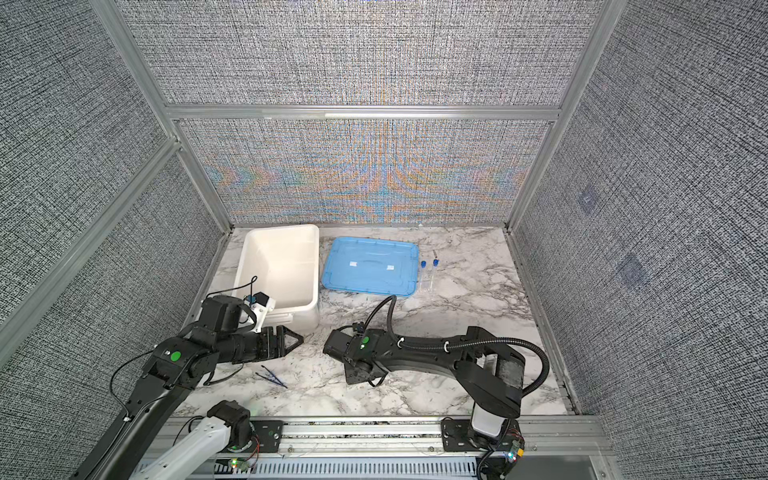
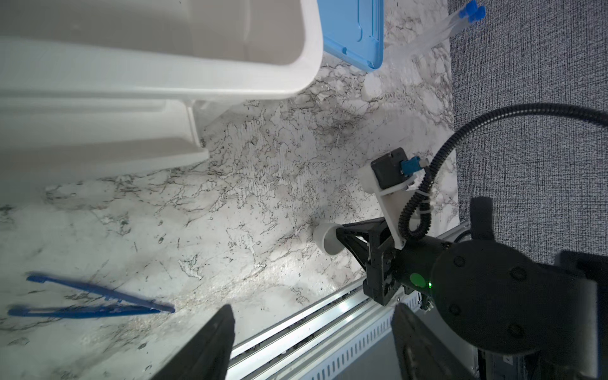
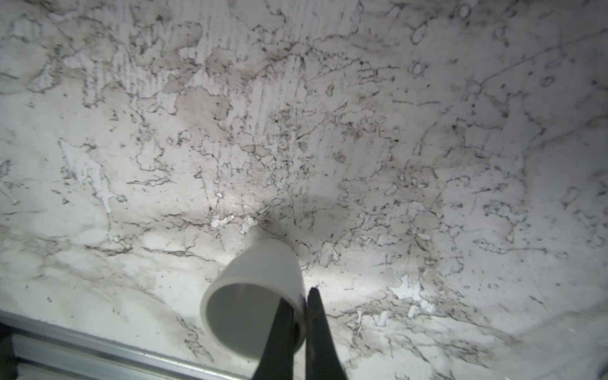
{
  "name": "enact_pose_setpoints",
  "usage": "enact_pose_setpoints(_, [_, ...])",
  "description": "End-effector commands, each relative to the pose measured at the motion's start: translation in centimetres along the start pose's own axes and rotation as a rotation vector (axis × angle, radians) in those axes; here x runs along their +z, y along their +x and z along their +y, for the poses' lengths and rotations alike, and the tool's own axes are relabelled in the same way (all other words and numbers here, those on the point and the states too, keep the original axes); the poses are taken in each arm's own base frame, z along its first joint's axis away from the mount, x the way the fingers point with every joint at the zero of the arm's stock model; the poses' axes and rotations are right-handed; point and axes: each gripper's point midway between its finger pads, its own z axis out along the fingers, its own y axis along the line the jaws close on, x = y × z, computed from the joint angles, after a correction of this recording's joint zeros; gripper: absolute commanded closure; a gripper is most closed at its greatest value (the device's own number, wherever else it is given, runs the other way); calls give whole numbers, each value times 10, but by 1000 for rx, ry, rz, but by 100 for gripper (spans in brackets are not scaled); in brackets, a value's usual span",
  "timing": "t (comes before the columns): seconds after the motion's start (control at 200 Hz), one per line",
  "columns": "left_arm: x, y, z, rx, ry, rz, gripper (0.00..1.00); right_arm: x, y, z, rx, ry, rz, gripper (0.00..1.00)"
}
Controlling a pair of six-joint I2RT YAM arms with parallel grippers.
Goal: Organize the chemistry lab equipment
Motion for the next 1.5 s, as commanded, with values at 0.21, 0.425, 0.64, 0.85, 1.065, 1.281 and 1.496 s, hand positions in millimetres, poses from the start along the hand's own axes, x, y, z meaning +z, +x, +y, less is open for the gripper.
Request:
enact_pose_setpoints(0.21, [28,-2,-21,77,34,16,24,-3,4,2,36,-32,44,93])
enact_pose_setpoints(0.425, [56,18,-31,134,24,126,31,-22,0,2,46,-148,-6,70])
enact_pose_setpoints(0.64, [77,29,-47,196,33,134,43,-66,-16,-36,21,-146,-98,65])
enact_pose_setpoints(0.85, [104,45,-49,246,-90,207,47,-99,-38,-101,171,-224,-239,65])
enact_pose_setpoints(1.065, [124,57,-41,297,-226,301,47,-144,-48,-143,261,-293,-428,62])
enact_pose_setpoints(1.281, [157,81,-24,289,-284,417,47,-170,-43,-181,268,-165,-548,59])
enact_pose_setpoints(1.496, [175,92,-7,265,-316,449,47,-168,-38,-184,315,-209,-595,60])
